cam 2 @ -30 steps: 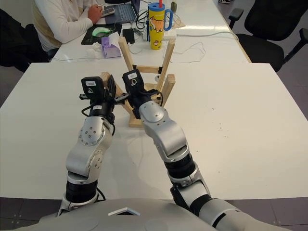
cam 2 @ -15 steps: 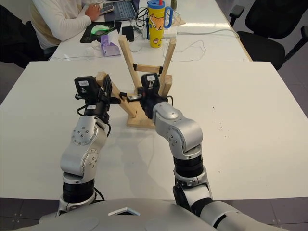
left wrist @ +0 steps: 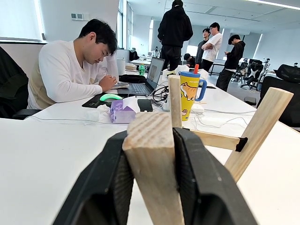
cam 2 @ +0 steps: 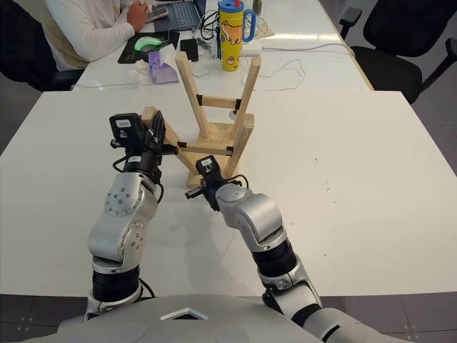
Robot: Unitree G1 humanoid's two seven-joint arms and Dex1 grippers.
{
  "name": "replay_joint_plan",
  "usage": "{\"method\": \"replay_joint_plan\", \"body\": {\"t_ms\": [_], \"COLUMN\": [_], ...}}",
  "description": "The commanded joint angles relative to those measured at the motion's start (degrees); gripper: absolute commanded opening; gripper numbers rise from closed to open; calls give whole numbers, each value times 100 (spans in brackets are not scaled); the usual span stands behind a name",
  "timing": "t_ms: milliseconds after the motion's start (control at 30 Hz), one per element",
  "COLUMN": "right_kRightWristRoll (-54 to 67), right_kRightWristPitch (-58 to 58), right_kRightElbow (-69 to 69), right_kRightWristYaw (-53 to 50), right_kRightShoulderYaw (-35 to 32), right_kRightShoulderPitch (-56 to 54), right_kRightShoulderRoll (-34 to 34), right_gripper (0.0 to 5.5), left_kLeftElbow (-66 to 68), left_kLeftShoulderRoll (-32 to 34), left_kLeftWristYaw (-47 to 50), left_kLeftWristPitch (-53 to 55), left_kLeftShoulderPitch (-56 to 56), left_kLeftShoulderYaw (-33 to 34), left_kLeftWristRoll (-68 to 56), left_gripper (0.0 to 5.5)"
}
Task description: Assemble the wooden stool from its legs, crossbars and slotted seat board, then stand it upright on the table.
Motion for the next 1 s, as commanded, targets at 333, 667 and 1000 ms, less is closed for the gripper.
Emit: {"method": "replay_joint_plan", "body": {"t_ms": [333,667,1000], "right_kRightWristRoll": [1566,1658,1911], "right_kRightWristPitch": [1430,2074,2089], "right_kRightElbow": [-1812,-2337,-2597], "right_kRightWristYaw": [2488,2173,1687], "right_kRightShoulderYaw": [-2085,-3948,-3974], "right_kRightShoulderPitch": [128,-534,-389], "right_kRightShoulderRoll": [-2561,-1822,-1023], "right_gripper": [20,176,331], "left_kLeftElbow": [241,240,371], "left_kLeftShoulderRoll": [-16,52,158], "left_kLeftWristYaw": [156,133,-19], "left_kLeftWristPitch": [333,255,272], "left_kLeftShoulderPitch": [274,431,190], "left_kLeftShoulderYaw": [-25,13,58], "left_kLeftWristRoll": [322,411,389], "left_gripper": [113,113,113]}}
